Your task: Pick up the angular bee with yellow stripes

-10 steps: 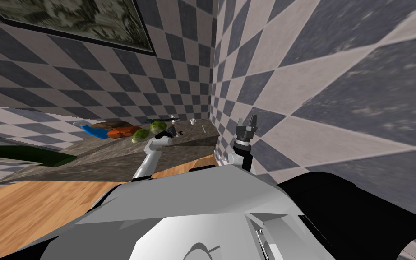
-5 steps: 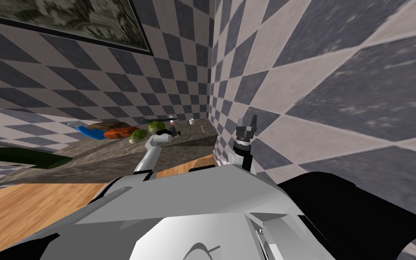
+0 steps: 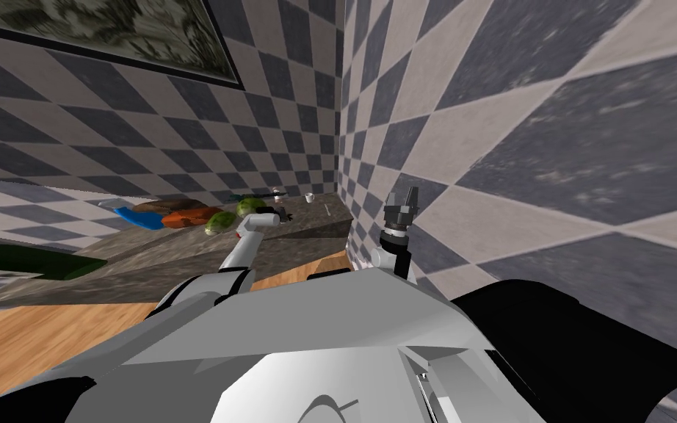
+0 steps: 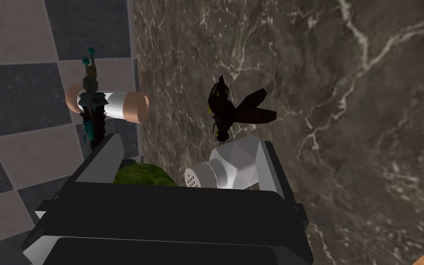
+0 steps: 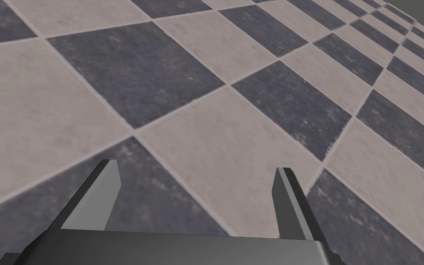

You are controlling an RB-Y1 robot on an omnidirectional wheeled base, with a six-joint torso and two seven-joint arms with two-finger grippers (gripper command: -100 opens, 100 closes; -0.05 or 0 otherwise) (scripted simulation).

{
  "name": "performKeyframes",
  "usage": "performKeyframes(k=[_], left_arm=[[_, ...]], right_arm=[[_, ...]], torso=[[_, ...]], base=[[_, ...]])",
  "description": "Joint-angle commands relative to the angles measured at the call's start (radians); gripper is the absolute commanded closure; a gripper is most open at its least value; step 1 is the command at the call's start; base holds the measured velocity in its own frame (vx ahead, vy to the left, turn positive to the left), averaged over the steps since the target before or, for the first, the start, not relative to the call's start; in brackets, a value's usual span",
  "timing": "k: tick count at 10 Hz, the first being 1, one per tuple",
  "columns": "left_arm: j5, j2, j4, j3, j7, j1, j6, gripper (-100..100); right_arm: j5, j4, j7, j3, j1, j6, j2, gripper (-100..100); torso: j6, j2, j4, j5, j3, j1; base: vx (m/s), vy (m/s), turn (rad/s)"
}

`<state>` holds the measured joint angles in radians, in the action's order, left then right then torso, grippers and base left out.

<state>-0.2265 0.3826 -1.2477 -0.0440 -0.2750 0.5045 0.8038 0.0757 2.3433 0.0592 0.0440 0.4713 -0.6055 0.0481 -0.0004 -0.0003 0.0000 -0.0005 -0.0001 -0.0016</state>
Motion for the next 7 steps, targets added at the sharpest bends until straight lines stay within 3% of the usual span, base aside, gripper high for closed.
performKeyframes(k=[1, 2, 5, 7], left_arm=[[-0.006, 0.005, 0.025, 0.001, -0.008, 0.017, 0.033, -100], [-0.015, 0.017, 0.066, 0.003, -0.023, 0.052, 0.071, -100], [-0.024, 0.028, 0.106, 0.005, -0.038, 0.084, 0.125, -100], [-0.039, 0.051, 0.177, 0.009, -0.064, 0.143, 0.19, -100]], right_arm=[[0.0, 0.0, 0.0, 0.0, 0.0, 0.0, 0.0, 0], [0.0, 0.0, 0.0, 0.0, 0.0, 0.0, 0.0, 0], [0.0, 0.0, 0.0, 0.0, 0.0, 0.0, 0.0, 0], [0.0, 0.0, 0.0, 0.0, 0.0, 0.0, 0.0, 0]], torso=[[0.0, 0.0, 0.0, 0.0, 0.0, 0.0], [0.0, 0.0, 0.0, 0.0, 0.0, 0.0], [0.0, 0.0, 0.0, 0.0, 0.0, 0.001], [0.0, 0.0, 0.0, 0.0, 0.0, 0.001]], base=[[0.002, -0.021, -0.02], [0.002, -0.02, -0.04], [0.007, -0.016, -0.031], [0.012, -0.02, -0.067]])
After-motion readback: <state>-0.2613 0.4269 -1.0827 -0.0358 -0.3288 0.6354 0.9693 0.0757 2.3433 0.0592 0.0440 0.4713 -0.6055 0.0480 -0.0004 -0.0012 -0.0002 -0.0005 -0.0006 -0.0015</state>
